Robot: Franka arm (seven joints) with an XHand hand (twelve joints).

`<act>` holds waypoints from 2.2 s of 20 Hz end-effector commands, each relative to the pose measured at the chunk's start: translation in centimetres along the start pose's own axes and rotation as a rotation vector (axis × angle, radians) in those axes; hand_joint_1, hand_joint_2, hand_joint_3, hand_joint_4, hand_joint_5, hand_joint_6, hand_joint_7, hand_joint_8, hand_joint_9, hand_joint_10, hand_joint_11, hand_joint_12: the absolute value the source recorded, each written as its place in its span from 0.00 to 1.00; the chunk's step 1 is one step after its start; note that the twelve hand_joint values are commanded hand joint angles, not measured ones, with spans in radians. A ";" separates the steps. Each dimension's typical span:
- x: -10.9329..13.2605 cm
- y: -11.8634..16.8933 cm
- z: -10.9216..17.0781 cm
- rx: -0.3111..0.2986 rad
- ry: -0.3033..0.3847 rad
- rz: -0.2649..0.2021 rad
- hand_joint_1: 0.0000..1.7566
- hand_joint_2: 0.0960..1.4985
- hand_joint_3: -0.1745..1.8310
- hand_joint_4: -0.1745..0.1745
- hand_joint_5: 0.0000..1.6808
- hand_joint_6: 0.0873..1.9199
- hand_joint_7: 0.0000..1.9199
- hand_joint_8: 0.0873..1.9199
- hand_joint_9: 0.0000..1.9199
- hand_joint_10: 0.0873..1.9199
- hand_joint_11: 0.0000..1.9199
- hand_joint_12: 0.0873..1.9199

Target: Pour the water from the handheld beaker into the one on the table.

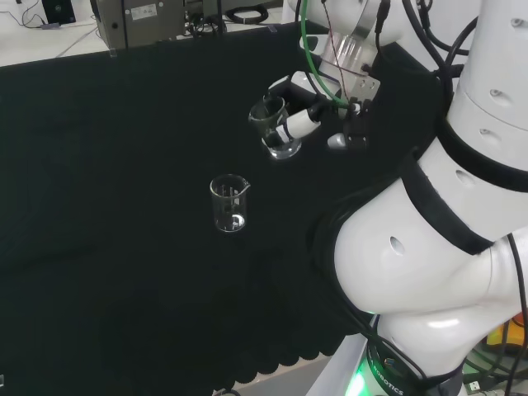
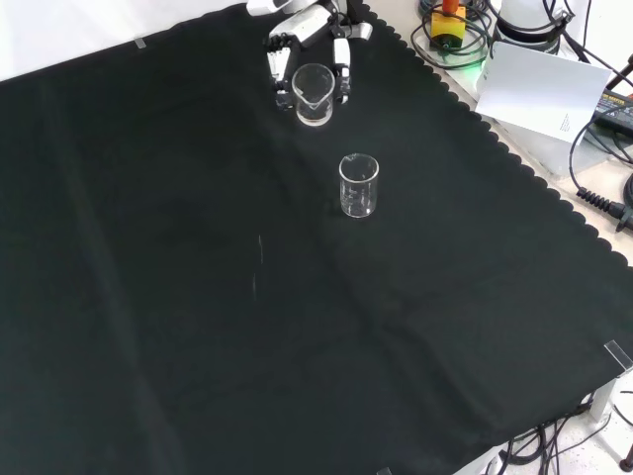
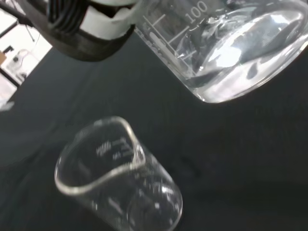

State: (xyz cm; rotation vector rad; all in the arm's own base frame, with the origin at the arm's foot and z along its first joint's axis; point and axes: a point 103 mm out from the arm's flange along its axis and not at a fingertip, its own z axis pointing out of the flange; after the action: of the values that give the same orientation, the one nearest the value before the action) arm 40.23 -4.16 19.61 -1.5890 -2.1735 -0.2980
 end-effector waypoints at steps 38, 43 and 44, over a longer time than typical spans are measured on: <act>4.3 1.3 3.5 0.492 -0.546 -0.021 0.74 0.72 0.00 0.15 0.62 0.43 0.69 0.29 0.75 0.43 0.63 0.51; 4.3 1.3 3.3 0.512 -0.579 -0.011 0.74 0.72 0.00 0.16 0.62 0.43 0.69 0.29 0.75 0.43 0.63 0.51; 4.2 1.3 3.3 0.517 -0.583 -0.007 0.74 0.72 0.00 0.16 0.62 0.43 0.69 0.29 0.75 0.43 0.63 0.51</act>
State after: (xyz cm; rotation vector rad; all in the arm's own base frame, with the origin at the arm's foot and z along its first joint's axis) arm 40.53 3.89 23.66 -1.4053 -2.5459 0.3561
